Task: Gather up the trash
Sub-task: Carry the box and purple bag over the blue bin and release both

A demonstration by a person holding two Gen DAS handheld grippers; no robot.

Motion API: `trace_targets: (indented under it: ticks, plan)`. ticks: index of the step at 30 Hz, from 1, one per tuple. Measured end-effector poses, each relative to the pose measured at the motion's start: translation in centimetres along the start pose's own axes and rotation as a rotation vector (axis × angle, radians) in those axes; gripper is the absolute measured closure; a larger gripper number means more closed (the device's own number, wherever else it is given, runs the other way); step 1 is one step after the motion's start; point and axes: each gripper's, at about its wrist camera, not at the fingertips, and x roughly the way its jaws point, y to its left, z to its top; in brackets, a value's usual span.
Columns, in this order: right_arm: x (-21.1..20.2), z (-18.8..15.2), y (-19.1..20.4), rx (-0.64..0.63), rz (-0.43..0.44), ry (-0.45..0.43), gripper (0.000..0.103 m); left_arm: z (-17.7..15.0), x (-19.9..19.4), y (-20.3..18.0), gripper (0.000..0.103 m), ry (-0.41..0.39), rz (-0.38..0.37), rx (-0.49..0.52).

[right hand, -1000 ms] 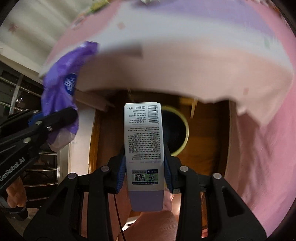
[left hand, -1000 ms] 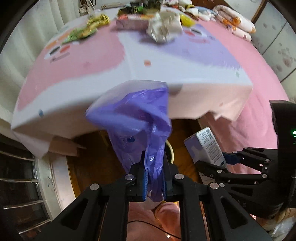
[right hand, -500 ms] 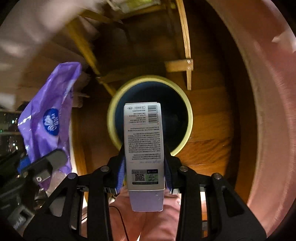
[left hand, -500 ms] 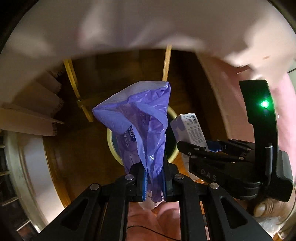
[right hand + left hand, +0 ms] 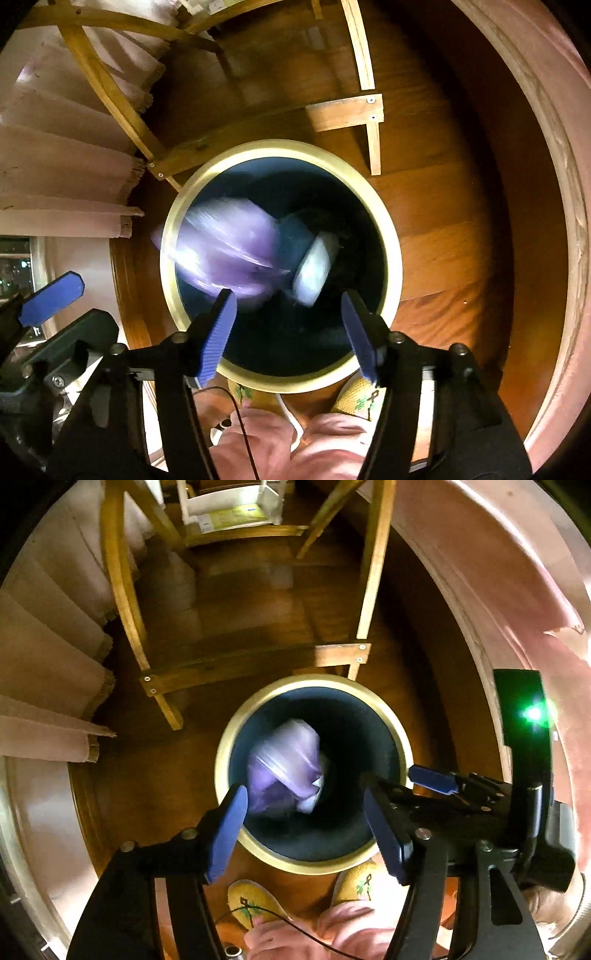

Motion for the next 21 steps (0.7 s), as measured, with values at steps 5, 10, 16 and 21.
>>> trace_targets:
  ticks: [5, 10, 16, 21]
  plan:
    - [-1.1, 0.4, 0.2, 0.015, -0.005, -0.024, 0.044, 0.1, -1.1, 2.3, 0.036, -0.023, 0.008, -0.025]
    - [-4.5, 0.0, 1.1, 0.011, -0.017, -0.074, 0.043, 0.0, -4.9, 2.1, 0.036, -0.084, 0.037, -0.01]
    - [-12.1, -1.6, 3.2, 0.002, -0.004, -0.099, 0.043, 0.0, -13.3, 1.3, 0.036, -0.138, 0.036, 0.022]
    - [-20.2, -3.3, 5.9, -0.021, -0.004, -0.129, 0.043, 0.2, -21.9, 0.6, 0.036, -0.197, 0.047, 0.05]
